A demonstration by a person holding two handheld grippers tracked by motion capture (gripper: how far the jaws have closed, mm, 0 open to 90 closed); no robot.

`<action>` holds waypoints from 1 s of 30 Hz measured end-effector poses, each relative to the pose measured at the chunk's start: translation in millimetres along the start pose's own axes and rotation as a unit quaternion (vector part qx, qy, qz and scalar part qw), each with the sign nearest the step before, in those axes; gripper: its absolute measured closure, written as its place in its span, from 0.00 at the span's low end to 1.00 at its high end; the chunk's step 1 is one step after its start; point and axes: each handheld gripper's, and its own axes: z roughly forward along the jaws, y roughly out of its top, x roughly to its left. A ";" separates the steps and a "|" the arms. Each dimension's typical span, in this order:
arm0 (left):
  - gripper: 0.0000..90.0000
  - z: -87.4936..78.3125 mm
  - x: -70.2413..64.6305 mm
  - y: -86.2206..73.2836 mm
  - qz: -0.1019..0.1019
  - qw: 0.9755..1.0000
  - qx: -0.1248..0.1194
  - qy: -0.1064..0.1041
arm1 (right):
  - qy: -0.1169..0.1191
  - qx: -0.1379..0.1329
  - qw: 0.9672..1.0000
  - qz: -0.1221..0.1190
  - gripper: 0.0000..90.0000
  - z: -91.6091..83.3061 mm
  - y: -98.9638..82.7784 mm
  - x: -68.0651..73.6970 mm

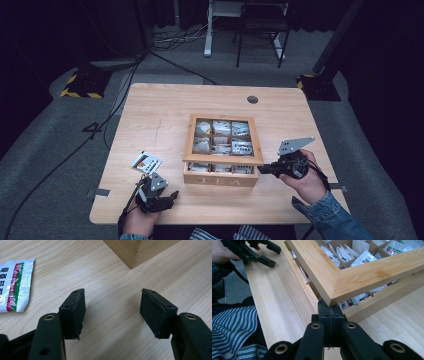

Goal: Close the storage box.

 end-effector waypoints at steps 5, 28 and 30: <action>0.42 0.0 0.0 0.0 0.000 1.000 0.000 0.000 | -0.001 0.033 0.999 -0.003 1.00 6.1 -0.6 0.2; 0.42 0.7 0.5 0.1 0.001 1.000 -0.003 0.000 | -0.009 0.092 0.996 -0.014 1.00 11.0 -1.7 3.1; 0.42 0.7 0.5 0.2 0.001 1.000 -0.003 0.000 | -0.010 0.096 0.995 -0.017 1.00 10.1 -1.3 3.4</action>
